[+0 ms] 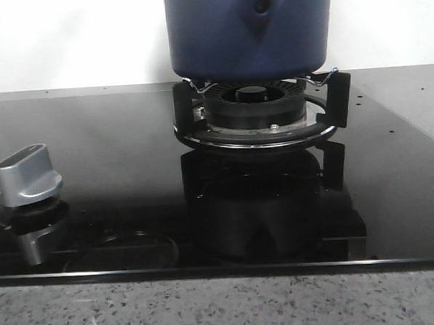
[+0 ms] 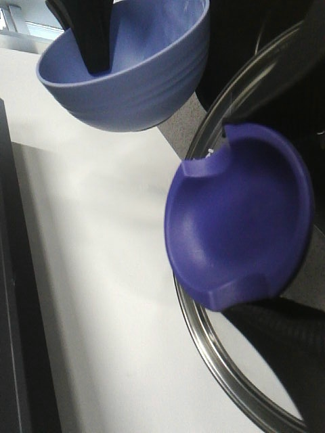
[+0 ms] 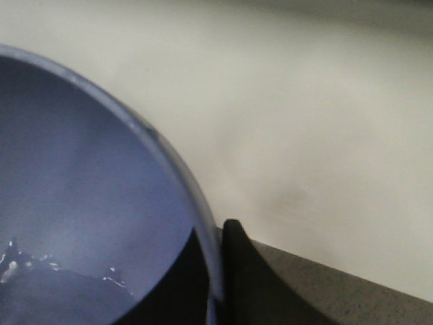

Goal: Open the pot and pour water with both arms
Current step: 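Tilt the bowl over the open pot with the right gripper to pour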

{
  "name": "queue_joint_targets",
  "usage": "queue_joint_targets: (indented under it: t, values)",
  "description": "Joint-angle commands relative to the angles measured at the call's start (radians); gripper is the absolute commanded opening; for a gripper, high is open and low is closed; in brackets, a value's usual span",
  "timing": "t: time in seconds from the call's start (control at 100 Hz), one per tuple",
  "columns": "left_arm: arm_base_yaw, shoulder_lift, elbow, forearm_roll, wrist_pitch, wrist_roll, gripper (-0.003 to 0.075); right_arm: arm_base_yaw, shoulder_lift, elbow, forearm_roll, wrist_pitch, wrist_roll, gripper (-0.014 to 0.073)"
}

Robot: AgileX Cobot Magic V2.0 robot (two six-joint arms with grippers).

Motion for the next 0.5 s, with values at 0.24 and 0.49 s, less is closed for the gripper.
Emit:
queue_joint_targets:
  t: [0.24, 0.49]
  values:
    - [0.004, -0.056, -0.034, -0.096, 0.029, -0.01, 0.0274, 0.009, -0.072, 0.064, -0.027, -0.218, -0.009, -0.0067]
    - [0.004, -0.056, -0.034, -0.096, 0.029, -0.01, 0.0274, 0.009, -0.074, 0.064, -0.011, -0.196, -0.009, -0.0068]
